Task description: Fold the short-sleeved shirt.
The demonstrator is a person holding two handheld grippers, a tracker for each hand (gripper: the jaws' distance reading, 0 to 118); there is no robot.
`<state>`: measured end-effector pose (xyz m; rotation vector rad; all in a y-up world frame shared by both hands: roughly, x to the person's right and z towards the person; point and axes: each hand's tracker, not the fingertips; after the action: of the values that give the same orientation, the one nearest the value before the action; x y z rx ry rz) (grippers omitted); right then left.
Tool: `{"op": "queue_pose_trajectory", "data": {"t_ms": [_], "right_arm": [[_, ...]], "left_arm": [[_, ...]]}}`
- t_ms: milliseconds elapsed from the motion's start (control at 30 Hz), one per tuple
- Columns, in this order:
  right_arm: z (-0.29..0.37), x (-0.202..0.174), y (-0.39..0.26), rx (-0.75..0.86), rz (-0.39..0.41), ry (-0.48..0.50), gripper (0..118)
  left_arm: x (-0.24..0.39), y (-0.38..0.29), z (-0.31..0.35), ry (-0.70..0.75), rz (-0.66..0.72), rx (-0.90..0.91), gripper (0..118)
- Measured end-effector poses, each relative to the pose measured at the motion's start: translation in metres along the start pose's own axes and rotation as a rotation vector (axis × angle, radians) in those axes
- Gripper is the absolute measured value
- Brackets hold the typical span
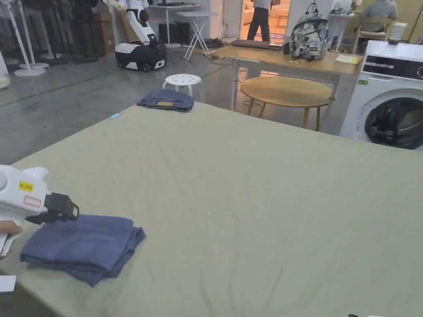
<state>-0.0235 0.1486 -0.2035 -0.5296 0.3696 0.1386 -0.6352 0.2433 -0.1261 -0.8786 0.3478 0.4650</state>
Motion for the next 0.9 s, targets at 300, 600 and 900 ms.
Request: {"op": "queue_pose_trajectory", "data": {"t_ms": [300, 600, 900], "right_arm": [[0.014, 0.025, 0.011, 0.059, -0.044, -0.035, 0], [0.033, 0.062, 0.032, 0.165, -0.108, -0.119, 0], [0.047, 0.090, 0.056, 0.283, -0.151, -0.188, 0]], "left_arm": [[0.116, -0.061, -0.017, -0.078, -0.229, 0.180, 5], [0.272, -0.137, -0.018, -0.098, -0.420, 0.493, 0], [0.362, -0.185, -0.005, -0.159, -0.366, 0.667, 0]]}}
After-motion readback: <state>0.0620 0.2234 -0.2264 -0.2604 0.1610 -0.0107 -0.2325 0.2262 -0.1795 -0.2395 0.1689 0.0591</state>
